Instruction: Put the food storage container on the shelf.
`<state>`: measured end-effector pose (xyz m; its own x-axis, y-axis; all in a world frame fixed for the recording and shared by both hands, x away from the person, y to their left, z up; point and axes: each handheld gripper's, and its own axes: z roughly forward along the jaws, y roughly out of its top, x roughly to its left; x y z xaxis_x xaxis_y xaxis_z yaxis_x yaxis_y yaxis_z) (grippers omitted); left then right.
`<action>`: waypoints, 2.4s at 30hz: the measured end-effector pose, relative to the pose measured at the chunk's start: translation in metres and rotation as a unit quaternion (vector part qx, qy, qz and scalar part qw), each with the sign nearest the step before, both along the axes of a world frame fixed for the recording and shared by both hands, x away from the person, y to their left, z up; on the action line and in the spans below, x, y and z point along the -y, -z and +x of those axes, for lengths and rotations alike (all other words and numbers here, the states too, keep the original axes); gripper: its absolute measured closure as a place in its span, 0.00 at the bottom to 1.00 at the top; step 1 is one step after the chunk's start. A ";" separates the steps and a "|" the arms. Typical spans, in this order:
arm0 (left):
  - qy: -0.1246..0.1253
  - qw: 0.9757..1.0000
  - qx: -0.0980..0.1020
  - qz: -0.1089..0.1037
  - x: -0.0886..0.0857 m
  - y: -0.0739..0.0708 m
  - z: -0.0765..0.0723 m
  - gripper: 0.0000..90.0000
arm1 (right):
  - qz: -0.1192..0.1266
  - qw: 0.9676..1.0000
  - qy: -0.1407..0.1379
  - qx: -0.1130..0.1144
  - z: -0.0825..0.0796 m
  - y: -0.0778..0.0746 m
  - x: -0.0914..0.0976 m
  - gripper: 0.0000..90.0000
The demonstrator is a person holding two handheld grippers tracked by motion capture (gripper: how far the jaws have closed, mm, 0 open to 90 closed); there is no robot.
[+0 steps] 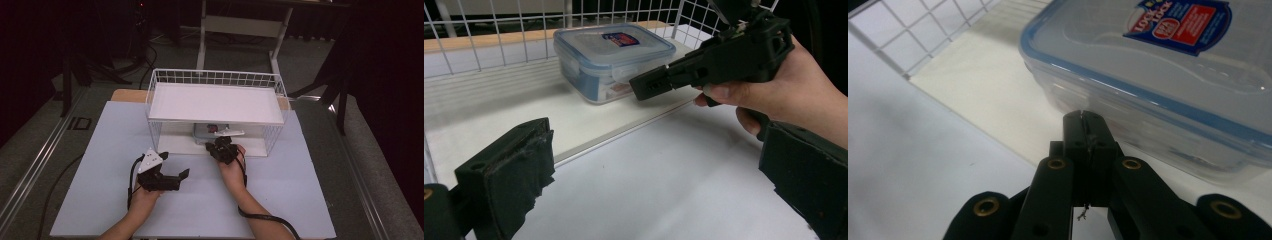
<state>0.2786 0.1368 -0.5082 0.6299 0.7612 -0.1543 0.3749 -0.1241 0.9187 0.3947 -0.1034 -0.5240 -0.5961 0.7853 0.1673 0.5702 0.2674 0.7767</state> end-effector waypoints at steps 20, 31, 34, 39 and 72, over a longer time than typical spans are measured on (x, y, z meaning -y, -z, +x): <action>0.022 1.000 0.016 -0.002 0.005 -0.004 -0.003 0.02 | 0.016 0.999 -0.027 0.014 -0.034 -0.018 0.030 0.90; 0.067 0.998 0.015 0.006 0.019 -0.015 -0.004 0.02 | 0.048 0.997 -0.038 0.053 -0.061 -0.035 0.055 0.41; 0.078 0.997 0.010 0.002 0.026 -0.023 -0.007 0.02 | 0.068 0.995 -0.050 0.055 -0.067 -0.038 0.060 0.26; 0.088 0.996 0.009 0.007 0.028 -0.026 -0.010 0.02 | 0.074 0.994 -0.053 0.065 -0.076 -0.041 0.069 0.19; 0.119 0.992 -0.021 0.024 -0.012 -0.018 -0.042 0.02 | 0.065 0.992 -0.079 0.074 -0.130 -0.041 0.135 0.19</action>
<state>0.2368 0.1485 -0.4900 0.7865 0.5986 -0.1521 0.3680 -0.2563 0.8938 0.2649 -0.2386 -0.4826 -0.7353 0.6579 0.1627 0.4068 0.2364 0.8824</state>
